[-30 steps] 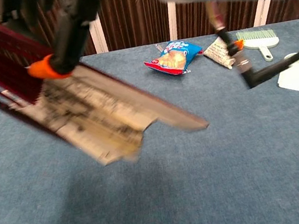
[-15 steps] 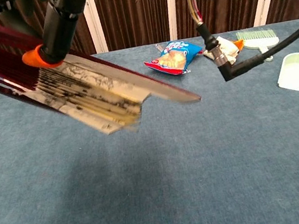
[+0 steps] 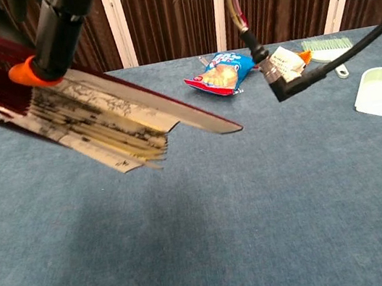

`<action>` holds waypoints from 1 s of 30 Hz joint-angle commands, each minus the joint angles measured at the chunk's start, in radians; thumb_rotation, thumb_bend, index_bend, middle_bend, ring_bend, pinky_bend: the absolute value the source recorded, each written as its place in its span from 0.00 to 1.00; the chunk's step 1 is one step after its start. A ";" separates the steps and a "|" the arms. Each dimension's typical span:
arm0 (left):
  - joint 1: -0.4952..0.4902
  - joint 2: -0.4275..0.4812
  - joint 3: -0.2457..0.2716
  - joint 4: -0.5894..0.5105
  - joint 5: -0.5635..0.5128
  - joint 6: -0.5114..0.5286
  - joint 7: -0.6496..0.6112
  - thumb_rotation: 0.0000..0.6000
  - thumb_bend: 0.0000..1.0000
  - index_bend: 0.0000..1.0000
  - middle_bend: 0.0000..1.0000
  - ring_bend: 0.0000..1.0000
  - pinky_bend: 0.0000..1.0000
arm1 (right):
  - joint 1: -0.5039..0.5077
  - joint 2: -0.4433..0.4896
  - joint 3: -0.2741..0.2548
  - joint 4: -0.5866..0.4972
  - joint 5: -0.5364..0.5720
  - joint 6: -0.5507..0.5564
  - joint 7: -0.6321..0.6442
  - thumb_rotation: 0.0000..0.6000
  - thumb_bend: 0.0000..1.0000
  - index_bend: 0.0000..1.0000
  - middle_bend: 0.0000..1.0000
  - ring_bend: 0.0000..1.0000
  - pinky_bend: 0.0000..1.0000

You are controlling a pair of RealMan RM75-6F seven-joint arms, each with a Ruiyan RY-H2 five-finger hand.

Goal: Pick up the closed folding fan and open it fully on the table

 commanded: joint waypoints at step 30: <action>-0.076 -0.181 0.009 0.030 -0.029 -0.070 -0.103 1.00 0.38 0.46 0.15 0.00 0.10 | 0.009 0.016 -0.043 -0.031 -0.030 0.054 0.023 1.00 0.48 0.75 0.13 0.23 0.17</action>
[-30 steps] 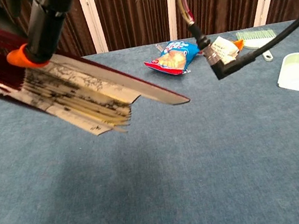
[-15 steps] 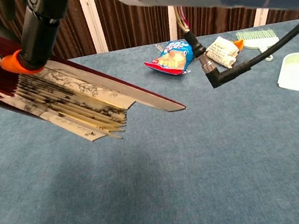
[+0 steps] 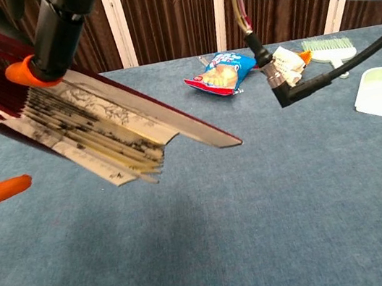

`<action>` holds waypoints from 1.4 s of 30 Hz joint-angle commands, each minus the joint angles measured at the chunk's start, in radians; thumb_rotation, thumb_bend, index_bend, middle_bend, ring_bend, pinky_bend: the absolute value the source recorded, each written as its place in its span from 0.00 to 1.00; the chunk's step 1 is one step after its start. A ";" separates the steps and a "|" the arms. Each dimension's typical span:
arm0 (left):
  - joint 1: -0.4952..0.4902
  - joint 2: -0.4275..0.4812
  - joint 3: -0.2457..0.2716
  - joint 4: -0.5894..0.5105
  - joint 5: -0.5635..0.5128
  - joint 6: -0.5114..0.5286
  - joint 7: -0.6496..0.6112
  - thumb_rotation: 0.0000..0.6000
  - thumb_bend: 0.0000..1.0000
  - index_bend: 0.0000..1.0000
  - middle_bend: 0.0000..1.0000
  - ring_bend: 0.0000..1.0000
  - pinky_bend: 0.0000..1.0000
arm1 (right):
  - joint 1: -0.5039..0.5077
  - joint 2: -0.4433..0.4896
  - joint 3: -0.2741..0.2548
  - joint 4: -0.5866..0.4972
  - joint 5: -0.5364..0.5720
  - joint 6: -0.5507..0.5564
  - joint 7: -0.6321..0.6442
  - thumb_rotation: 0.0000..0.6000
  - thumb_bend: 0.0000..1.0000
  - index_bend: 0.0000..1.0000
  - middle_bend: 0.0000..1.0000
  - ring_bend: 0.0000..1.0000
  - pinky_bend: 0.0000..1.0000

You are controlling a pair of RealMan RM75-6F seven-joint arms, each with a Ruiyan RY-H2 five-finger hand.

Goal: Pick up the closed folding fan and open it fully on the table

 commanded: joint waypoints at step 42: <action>-0.015 -0.011 -0.076 0.029 -0.012 0.123 0.053 1.00 0.57 0.62 0.27 0.00 0.10 | -0.165 0.257 -0.083 0.009 -0.137 0.009 0.200 1.00 0.48 0.76 0.13 0.24 0.19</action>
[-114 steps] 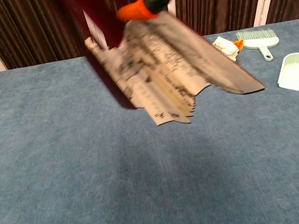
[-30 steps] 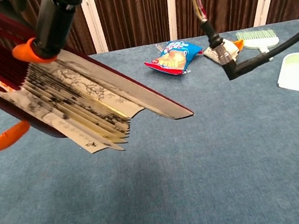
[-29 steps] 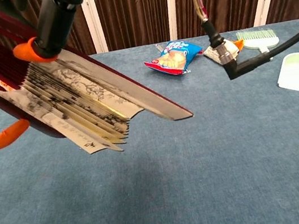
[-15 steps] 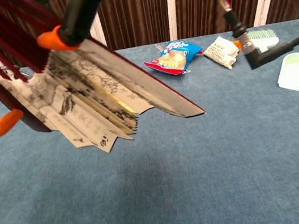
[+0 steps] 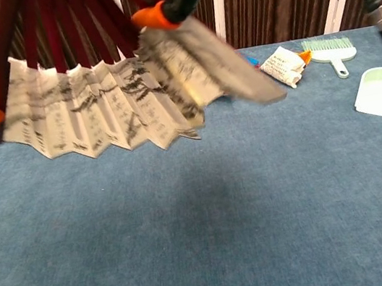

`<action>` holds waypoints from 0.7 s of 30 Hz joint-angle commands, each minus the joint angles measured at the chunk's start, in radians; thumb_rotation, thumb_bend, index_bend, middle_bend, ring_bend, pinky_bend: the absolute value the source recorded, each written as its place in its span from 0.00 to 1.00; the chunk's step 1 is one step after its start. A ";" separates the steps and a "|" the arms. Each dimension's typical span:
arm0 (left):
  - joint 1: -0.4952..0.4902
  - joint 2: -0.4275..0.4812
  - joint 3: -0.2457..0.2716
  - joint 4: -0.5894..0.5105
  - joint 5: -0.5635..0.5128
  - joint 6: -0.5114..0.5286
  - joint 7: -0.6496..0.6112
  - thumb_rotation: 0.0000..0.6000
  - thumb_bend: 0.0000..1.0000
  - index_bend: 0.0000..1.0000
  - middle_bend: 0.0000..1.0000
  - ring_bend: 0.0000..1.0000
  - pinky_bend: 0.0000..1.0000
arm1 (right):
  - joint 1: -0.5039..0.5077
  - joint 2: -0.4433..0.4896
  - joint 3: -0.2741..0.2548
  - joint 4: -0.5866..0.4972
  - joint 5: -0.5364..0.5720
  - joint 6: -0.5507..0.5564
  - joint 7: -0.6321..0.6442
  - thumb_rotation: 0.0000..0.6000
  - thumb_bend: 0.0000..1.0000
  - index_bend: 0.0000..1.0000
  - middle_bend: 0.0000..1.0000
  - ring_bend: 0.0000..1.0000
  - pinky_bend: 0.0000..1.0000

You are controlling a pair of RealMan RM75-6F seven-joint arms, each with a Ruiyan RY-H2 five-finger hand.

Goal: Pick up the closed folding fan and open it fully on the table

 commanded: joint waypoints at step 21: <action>-0.042 -0.044 -0.061 0.071 0.111 0.120 0.221 1.00 0.56 0.62 0.27 0.00 0.10 | -0.127 0.131 -0.048 0.133 -0.165 -0.021 0.160 1.00 0.48 0.76 0.13 0.24 0.19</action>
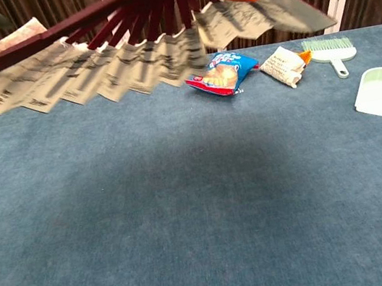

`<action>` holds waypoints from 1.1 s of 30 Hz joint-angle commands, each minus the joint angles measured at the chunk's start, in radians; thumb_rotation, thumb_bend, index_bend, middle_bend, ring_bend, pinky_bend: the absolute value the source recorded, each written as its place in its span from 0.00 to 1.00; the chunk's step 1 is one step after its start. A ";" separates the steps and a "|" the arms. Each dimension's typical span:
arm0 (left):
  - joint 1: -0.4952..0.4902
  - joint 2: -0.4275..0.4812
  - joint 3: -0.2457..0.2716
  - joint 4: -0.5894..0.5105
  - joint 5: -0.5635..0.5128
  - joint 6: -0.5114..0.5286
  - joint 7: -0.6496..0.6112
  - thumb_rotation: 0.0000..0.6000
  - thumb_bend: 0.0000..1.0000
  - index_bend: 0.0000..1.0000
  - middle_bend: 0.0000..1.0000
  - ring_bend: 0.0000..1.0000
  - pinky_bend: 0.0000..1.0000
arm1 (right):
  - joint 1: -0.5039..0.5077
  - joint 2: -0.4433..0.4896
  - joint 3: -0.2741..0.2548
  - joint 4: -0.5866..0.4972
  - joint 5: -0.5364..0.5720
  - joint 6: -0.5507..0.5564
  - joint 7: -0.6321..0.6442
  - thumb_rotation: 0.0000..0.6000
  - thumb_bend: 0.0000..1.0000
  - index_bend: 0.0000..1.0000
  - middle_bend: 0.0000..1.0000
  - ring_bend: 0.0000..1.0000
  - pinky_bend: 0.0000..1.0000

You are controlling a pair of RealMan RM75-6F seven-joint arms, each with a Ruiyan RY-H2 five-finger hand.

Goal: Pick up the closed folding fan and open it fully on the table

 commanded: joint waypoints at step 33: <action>-0.080 -0.129 -0.035 0.254 0.079 0.102 0.242 1.00 0.53 0.59 0.26 0.00 0.10 | -0.122 -0.027 -0.051 0.253 -0.128 -0.035 0.246 1.00 0.48 0.76 0.13 0.24 0.19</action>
